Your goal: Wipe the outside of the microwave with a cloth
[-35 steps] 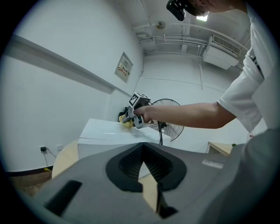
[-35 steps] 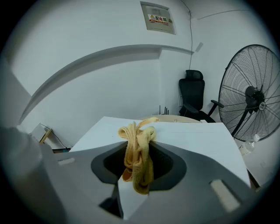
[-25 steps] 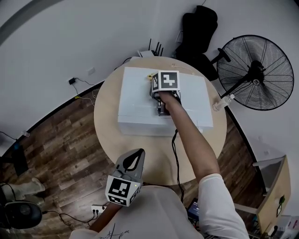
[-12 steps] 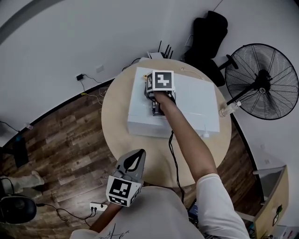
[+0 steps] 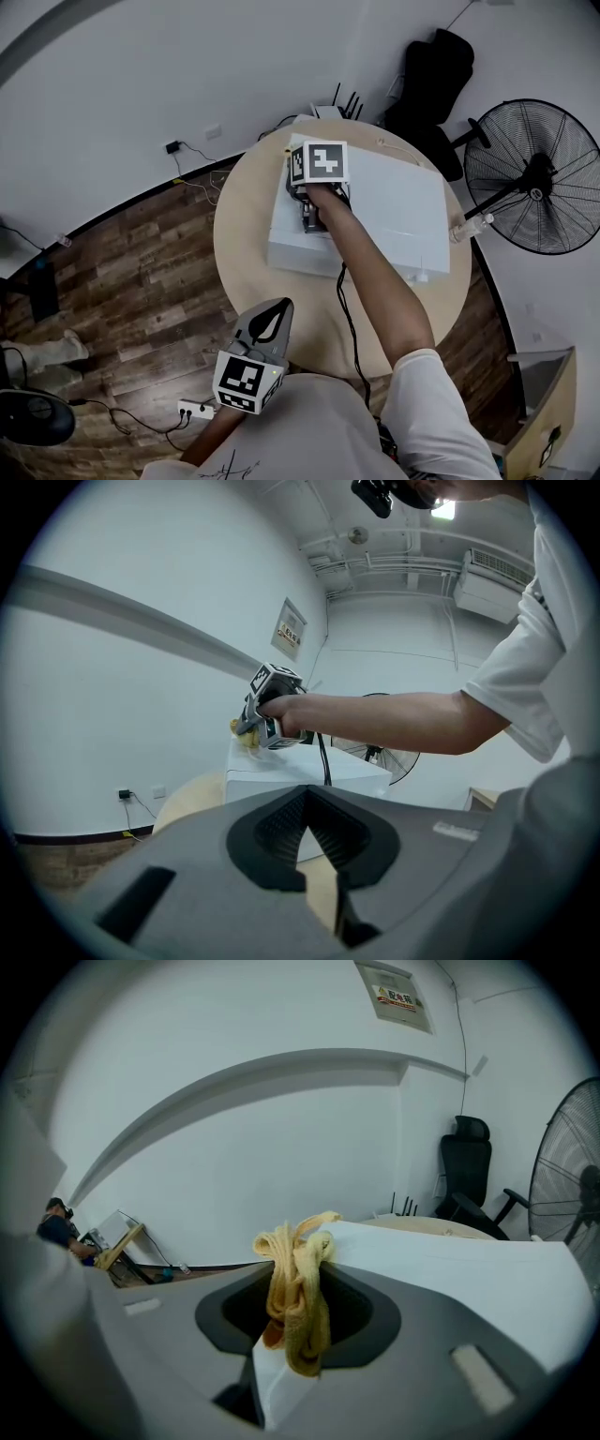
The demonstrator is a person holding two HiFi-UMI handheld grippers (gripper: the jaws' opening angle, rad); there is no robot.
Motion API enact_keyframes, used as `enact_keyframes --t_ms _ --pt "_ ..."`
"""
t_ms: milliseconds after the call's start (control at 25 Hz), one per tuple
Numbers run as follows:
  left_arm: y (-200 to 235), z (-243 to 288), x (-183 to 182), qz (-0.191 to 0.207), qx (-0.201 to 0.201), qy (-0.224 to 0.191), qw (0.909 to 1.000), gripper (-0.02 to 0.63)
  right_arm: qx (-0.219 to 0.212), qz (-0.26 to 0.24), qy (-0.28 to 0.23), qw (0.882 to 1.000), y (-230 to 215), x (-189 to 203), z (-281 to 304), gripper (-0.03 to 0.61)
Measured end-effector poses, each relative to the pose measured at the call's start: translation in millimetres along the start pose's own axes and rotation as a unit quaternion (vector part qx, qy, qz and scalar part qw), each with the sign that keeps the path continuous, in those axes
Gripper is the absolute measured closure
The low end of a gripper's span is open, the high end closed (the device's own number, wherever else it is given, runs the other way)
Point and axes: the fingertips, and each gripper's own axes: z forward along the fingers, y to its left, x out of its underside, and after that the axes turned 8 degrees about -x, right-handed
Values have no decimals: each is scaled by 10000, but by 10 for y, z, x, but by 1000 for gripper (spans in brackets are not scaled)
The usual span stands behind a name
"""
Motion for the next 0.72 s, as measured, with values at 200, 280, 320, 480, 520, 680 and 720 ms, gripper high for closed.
enact_keyframes --t_ms 200,280,320,480,520,680,720 --pt "-89 27 4 55 100 54 9999 621 -750 203 -62 9970 234 1 -8 447" --pt "-124 36 4 81 143 70 9998 621 -1070 404 -132 9934 306 -22 -51 446" --pt "-144 45 4 91 166 78 9998 621 -1200 485 -183 9914 322 -38 -83 445" --pt "-237 100 -3 138 293 93 9994 621 -1444 553 -421 9871 268 -111 -266 439" --pt "-271 120 -12 154 340 91 9993 621 -1441 537 -475 9870 222 -127 -321 439" --pt "-472 218 -14 220 539 112 9982 621 -1258 520 -583 9890 -91 -98 -567 439" --pt "-531 241 -7 253 604 125 9978 621 -1162 535 -598 9900 -200 -70 -633 439"
